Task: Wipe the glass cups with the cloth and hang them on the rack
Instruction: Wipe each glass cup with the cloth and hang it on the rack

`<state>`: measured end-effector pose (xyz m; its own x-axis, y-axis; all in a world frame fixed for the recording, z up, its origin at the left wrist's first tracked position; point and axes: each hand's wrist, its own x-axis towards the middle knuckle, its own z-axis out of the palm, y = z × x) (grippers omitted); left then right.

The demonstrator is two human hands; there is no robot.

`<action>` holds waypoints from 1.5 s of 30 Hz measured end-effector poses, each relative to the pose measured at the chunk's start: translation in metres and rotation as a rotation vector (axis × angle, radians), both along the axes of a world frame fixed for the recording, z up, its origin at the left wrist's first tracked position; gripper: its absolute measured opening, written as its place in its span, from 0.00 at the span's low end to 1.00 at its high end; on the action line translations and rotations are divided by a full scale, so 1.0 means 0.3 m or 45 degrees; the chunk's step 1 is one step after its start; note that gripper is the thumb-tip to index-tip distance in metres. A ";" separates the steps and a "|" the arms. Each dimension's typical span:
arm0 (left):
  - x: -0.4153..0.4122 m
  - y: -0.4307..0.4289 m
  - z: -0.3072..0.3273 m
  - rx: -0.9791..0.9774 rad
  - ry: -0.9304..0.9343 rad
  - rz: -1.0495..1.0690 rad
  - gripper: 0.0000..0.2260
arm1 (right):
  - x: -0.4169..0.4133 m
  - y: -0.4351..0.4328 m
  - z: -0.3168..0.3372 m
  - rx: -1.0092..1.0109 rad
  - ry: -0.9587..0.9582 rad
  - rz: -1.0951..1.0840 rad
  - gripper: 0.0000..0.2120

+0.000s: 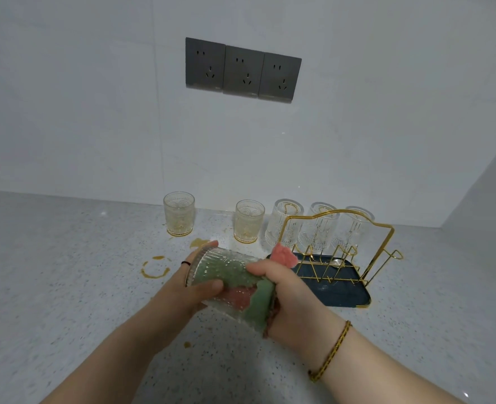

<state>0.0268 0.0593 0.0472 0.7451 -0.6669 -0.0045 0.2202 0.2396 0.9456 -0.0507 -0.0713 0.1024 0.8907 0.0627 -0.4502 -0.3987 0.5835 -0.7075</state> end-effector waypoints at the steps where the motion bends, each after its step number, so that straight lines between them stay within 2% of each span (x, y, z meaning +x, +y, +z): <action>1: 0.004 0.005 -0.009 -0.041 -0.012 0.022 0.49 | -0.007 -0.001 0.007 -0.003 -0.036 0.038 0.19; 2: 0.003 0.010 -0.012 -0.075 -0.019 0.030 0.49 | -0.021 -0.003 0.028 -0.099 -0.090 0.098 0.15; 3: -0.002 0.014 -0.010 -0.090 -0.024 0.023 0.48 | -0.027 -0.012 0.036 -0.272 -0.146 0.176 0.07; 4: -0.014 0.017 0.004 -0.093 -0.020 0.002 0.46 | -0.035 -0.020 0.043 -0.502 -0.234 0.254 0.04; 6: -0.026 0.017 0.029 -0.082 0.051 -0.076 0.34 | -0.045 -0.010 0.037 -0.949 -0.386 0.276 0.12; 8: -0.032 0.011 0.049 0.019 0.152 -0.122 0.17 | -0.047 0.016 0.031 -1.197 -0.480 0.488 0.16; 9: -0.030 0.013 0.048 0.086 0.185 -0.130 0.15 | -0.042 0.014 0.015 -1.214 -0.444 0.573 0.20; 10: -0.028 0.016 0.046 0.119 0.215 -0.138 0.16 | -0.045 0.016 0.015 -1.200 -0.414 0.610 0.20; 11: -0.029 0.020 0.045 0.109 0.215 -0.156 0.18 | -0.039 0.009 0.015 -1.047 -0.348 0.600 0.16; 13: -0.029 0.031 0.037 -0.009 0.176 -0.183 0.29 | -0.026 -0.024 -0.003 -0.593 -0.273 0.444 0.04; 15: -0.015 0.041 0.021 -0.111 0.147 -0.151 0.41 | -0.004 -0.018 -0.005 -0.156 -0.156 0.287 0.22; 16: -0.008 0.044 0.020 -0.134 0.127 -0.132 0.44 | -0.002 -0.025 -0.018 -0.091 -0.147 0.205 0.26; 18: -0.004 0.039 0.030 -0.140 0.100 -0.097 0.44 | -0.018 -0.032 -0.027 -0.365 -0.107 0.257 0.18; 19: -0.008 0.036 0.039 -0.143 0.113 -0.089 0.41 | -0.019 -0.019 -0.031 -0.571 -0.112 0.313 0.14; 20: -0.016 0.031 0.047 -0.136 0.147 -0.088 0.35 | -0.011 -0.019 -0.044 -0.701 -0.052 0.244 0.13; 21: -0.020 0.025 0.049 -0.115 0.197 -0.090 0.27 | -0.015 -0.020 -0.065 -0.814 -0.033 0.226 0.17; 22: -0.030 0.021 0.051 -0.066 0.243 -0.092 0.21 | -0.005 -0.018 -0.084 -0.968 -0.028 0.323 0.22; 24: -0.032 0.012 0.039 0.028 0.283 -0.108 0.17 | -0.008 -0.010 -0.067 -1.200 -0.120 0.536 0.20; 25: -0.031 0.009 0.032 0.043 0.300 -0.106 0.17 | -0.019 -0.009 -0.045 -1.225 -0.150 0.546 0.18; 26: -0.034 0.005 0.034 0.034 0.318 -0.102 0.16 | -0.022 -0.017 -0.030 -1.097 -0.095 0.464 0.16; 28: -0.039 0.007 0.036 -0.009 0.303 -0.123 0.16 | -0.018 -0.039 -0.027 -0.812 -0.139 0.309 0.15; 30: -0.035 0.013 0.036 -0.064 0.224 -0.166 0.26 | -0.016 -0.058 0.000 -0.480 -0.144 0.397 0.14; 31: -0.030 0.016 0.034 -0.090 0.188 -0.172 0.33 | -0.013 -0.050 0.003 -0.236 -0.096 0.325 0.17; 33: -0.024 0.017 0.036 -0.100 0.133 -0.152 0.41 | -0.003 -0.052 -0.008 -0.084 -0.055 0.152 0.24; 34: -0.027 0.014 0.042 -0.082 0.112 -0.123 0.38 | -0.008 -0.047 -0.008 -0.119 -0.071 0.151 0.22; 35: -0.030 0.011 0.049 -0.068 0.102 -0.092 0.32 | -0.018 -0.040 0.003 -0.154 -0.059 0.143 0.19; 37: -0.040 0.005 0.059 -0.013 0.145 -0.071 0.20 | -0.028 -0.040 -0.006 -0.542 -0.107 0.202 0.13; 38: -0.039 0.001 0.057 0.024 0.194 -0.073 0.18 | -0.034 -0.044 -0.014 -0.729 -0.072 0.096 0.14; 39: -0.039 -0.002 0.052 0.044 0.250 -0.074 0.16 | -0.051 -0.036 0.002 -0.934 -0.137 0.159 0.16; 41: -0.037 -0.005 0.036 0.073 0.318 -0.079 0.16 | -0.063 -0.032 0.000 -1.114 -0.192 0.385 0.17; 43: -0.039 -0.006 0.027 0.082 0.318 -0.098 0.15 | -0.043 -0.022 0.017 -1.015 -0.182 0.351 0.11; 45: -0.044 -0.004 0.024 0.082 0.225 -0.132 0.16 | -0.029 -0.050 0.016 -0.718 -0.157 0.294 0.03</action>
